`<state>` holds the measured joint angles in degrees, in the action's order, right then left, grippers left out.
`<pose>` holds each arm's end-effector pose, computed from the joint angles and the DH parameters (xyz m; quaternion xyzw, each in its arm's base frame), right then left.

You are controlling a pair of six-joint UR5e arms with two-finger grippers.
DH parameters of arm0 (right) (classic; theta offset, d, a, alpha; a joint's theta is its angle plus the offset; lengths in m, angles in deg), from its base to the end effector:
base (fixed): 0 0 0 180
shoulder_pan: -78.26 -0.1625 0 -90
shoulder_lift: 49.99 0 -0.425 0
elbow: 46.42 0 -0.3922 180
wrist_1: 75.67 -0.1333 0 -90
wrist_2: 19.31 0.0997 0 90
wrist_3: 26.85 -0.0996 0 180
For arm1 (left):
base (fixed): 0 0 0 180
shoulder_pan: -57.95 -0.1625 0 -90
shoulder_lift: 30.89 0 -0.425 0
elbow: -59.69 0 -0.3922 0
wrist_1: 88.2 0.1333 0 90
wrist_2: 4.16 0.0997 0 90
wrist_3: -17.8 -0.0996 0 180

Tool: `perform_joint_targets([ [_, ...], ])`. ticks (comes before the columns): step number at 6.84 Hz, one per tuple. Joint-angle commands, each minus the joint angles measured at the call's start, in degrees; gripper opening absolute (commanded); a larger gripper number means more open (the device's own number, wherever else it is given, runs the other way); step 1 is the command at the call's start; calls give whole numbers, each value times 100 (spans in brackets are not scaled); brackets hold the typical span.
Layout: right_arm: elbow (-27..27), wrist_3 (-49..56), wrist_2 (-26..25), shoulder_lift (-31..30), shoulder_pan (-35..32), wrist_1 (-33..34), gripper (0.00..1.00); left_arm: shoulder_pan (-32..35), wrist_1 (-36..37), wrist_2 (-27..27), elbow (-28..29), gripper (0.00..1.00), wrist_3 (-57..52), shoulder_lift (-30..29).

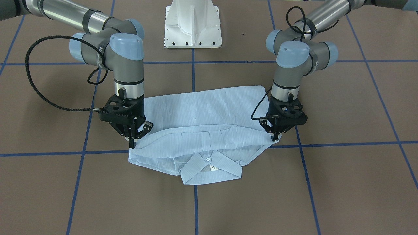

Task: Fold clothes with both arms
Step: 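Release the hem and draw both grippers back from the shirt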

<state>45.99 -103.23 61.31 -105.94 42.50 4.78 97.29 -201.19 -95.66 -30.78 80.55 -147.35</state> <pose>-0.4752 -0.5265 0.2781 0.2311 -0.3225 0.2075 0.8942 0.4426 -0.5318 0.3532 0.2217 0.3592 -0.0900 0.9021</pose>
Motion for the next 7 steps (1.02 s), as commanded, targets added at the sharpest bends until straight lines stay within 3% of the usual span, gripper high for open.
perform_joint_targets([
  [1,-47,53,-3,-48,-10,-38,89,21,-241,27,222,72,-269,26],
  [2,40,218,49,-22,-62,-38,100,108,-467,10,118,100,-811,87],
  [6,93,642,340,-83,-186,-56,100,31,-584,-711,-1575,100,-538,1516],
  [7,128,651,340,-83,-177,-56,100,-466,-671,-659,-1788,100,21,1808],
])
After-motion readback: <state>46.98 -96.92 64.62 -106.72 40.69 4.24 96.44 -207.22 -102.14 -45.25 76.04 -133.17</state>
